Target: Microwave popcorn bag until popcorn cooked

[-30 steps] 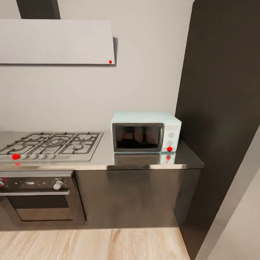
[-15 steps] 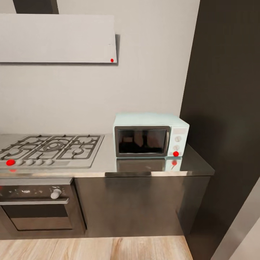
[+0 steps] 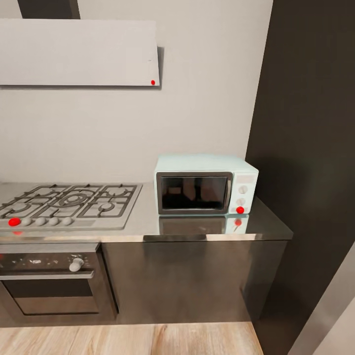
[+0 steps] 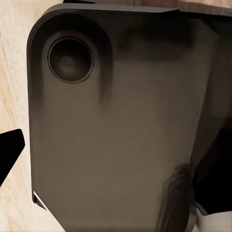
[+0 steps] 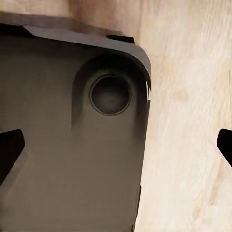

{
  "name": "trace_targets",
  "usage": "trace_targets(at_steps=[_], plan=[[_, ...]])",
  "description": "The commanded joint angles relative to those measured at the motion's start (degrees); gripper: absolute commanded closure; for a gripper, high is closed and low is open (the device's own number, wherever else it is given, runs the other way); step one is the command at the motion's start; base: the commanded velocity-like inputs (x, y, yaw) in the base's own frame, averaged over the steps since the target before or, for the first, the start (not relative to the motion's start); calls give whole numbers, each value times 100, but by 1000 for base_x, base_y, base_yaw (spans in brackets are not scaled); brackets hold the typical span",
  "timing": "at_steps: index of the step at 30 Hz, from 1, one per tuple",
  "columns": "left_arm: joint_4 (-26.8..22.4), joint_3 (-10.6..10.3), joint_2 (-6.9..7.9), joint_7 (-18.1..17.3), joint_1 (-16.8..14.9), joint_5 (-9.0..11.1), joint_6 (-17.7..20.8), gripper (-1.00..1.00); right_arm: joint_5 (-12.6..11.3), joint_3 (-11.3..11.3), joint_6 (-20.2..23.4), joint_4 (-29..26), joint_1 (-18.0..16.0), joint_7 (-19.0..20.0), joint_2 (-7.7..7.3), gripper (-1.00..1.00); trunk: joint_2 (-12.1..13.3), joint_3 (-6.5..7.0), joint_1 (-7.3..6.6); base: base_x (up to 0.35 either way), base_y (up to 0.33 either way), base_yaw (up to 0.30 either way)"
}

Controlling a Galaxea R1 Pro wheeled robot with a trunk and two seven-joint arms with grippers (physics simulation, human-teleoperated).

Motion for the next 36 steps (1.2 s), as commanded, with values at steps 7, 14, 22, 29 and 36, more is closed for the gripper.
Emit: trace_targets(at_steps=[7,14,22,29,36], plan=[[-2,17,-3,9,-1,47,-17,-100,18,49,3442,-5734,2,19,8,-100,-3,-5,0,0,0,0],[-3,17,-3,7,-1,47,-22,-100,10,25,6023,-8630,-533,27,28,-100,-3,-5,0,0,0,0],[-4,13,-2,7,-1,47,-20,-100,-66,-7,6530,-8756,-3399,23,95,-100,-3,-5,0,0,0,0],[-2,8,-3,7,-1,47,-13,-100,-95,-26,6530,-8712,-4270,-47,121,-100,-3,-5,0,0,0,0],[-6,8,-3,7,-1,47,-22,-100,-29,-15,5365,-8070,-4032,-59,251,-100,-3,-5,0,0,0,0]])
